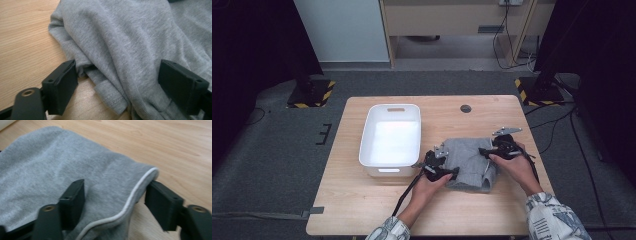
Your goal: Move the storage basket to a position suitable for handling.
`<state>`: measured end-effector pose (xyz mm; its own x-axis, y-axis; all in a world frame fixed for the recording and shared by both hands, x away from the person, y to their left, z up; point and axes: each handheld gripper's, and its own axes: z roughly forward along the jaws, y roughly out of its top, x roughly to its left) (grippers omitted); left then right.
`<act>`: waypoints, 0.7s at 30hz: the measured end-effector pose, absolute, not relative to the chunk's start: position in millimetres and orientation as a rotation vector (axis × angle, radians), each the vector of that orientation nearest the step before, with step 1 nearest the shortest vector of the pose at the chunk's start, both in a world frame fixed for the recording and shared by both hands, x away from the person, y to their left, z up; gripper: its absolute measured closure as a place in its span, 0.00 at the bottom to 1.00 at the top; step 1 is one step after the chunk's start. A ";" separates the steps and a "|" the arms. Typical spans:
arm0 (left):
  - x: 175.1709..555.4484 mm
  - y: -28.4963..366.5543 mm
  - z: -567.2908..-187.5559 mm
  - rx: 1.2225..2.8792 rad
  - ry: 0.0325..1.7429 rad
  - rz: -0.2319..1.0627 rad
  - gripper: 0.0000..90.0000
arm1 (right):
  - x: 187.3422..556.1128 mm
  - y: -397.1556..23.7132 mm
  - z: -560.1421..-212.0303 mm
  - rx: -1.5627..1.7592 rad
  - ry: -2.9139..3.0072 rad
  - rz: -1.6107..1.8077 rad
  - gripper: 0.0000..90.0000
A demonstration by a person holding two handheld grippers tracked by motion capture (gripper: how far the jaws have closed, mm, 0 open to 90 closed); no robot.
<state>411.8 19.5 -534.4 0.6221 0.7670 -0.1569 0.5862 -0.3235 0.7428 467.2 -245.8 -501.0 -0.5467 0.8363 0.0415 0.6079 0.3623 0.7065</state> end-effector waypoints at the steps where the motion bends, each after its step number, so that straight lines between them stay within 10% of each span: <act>1: 411.5 19.5 -534.2 2.040 1.056 0.284 0.21 | 467.7 -246.8 -499.0 1.274 2.288 0.986 0.32; 21: 407.7 12.8 -531.7 2.077 0.993 0.265 0.57 | 485.9 -252.3 -514.0 1.379 2.324 1.010 0.36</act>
<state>407.7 12.8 -531.7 0.6697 0.7289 -0.1426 0.5609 -0.3705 0.7404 485.9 -252.3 -514.0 -0.5181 0.8462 0.1245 0.6685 0.3098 0.6761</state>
